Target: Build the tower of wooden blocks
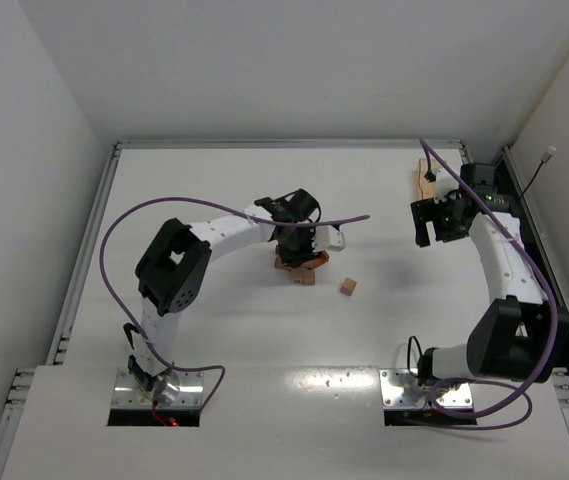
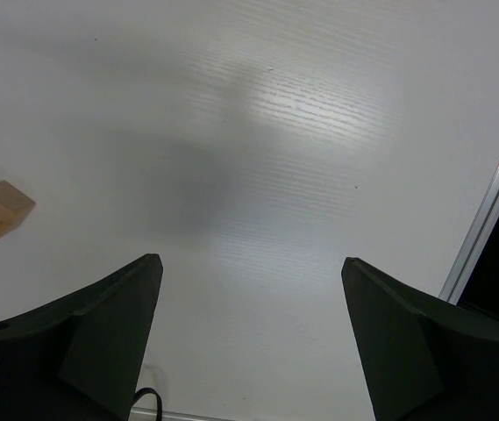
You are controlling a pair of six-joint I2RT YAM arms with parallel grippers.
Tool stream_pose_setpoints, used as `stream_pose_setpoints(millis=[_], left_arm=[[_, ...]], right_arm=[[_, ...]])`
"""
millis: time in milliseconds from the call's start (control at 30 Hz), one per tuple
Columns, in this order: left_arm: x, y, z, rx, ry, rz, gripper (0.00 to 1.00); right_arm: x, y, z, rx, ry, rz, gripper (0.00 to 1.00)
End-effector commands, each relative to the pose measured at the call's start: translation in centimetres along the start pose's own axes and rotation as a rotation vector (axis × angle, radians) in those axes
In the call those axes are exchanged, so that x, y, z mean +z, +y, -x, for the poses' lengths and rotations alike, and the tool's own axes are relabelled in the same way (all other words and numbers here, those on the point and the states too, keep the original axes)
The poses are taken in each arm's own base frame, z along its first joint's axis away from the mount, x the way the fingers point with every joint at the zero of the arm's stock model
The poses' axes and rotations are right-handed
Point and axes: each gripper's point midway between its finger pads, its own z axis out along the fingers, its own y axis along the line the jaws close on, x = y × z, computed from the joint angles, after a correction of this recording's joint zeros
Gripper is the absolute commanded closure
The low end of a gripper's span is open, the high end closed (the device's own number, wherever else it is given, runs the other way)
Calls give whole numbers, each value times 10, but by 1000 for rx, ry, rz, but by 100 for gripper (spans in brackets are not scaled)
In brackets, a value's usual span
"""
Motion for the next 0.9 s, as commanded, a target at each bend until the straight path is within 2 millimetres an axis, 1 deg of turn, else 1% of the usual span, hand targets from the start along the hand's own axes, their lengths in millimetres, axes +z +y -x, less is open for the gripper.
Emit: stream_pose_setpoints(millis=[0, 33, 67, 100, 133, 200, 233, 267, 300, 333, 367, 400, 433, 467, 500, 533, 600, 633, 700, 733, 767, 800, 867], left_arm=[[-14, 9, 6, -13, -41, 36, 100], [-18, 12, 5, -29, -49, 48, 100], [-22, 13, 7, -41, -59, 55, 100], [-34, 14, 14, -48, -82, 74, 100], [-41, 18, 14, -72, -94, 89, 100], [-66, 31, 23, -178, -148, 136, 100], [-74, 41, 26, -229, -167, 176, 100], [-86, 59, 33, -319, -209, 231, 100], [-93, 69, 33, -347, -201, 289, 100], [-95, 88, 36, -381, -217, 348, 100], [-92, 93, 28, -390, -185, 379, 100], [-93, 107, 27, -395, -180, 446, 100], [-88, 112, 24, -380, -161, 465, 100], [-84, 119, 21, -374, -145, 490, 100], [-73, 129, 13, -370, -109, 530, 100], [-65, 131, 9, -373, -93, 534, 100], [-58, 143, 5, -362, -73, 557, 100], [-43, 142, -5, -366, -34, 548, 100], [-37, 149, -4, -357, -37, 567, 100], [-29, 147, -6, -356, -36, 554, 100], [-29, 147, -5, -344, -39, 546, 100], [-21, 144, -8, -343, -37, 530, 100], [-6, 129, -11, -325, -11, 460, 100]], right_arm=[[1, -3, 8, -6, -37, -2, 20], [1, -3, 8, -6, -37, -2, 20], [1, -3, 8, -6, -37, -2, 20], [1, -3, 8, -6, -37, -2, 20], [1, -3, 8, -6, -37, -2, 20], [4, -1, 7, -5, -32, 10, 20], [4, -1, 7, -5, -32, 10, 20], [4, 0, 8, -5, -36, 18, 20], [4, 0, 8, -5, -36, 18, 20], [4, 3, 9, 4, -40, 30, 20], [4, 3, 9, 4, -40, 30, 20], [4, 3, 9, 4, -40, 30, 20], [7, 3, 7, 6, -29, 34, 20], [5, 2, 12, 4, -40, 30, 20], [8, 2, 10, 6, -30, 34, 20], [6, 0, 14, 4, -40, 30, 20], [4, -1, 18, 2, -50, 26, 20], [4, -1, 18, 2, -50, 26, 20], [2, -2, 21, 1, -58, 23, 20], [2, -2, 21, 1, -58, 23, 20], [5, -2, 20, 2, -50, 26, 20], [5, -2, 20, 2, -50, 26, 20], [7, -1, 17, 4, -41, 29, 20]])
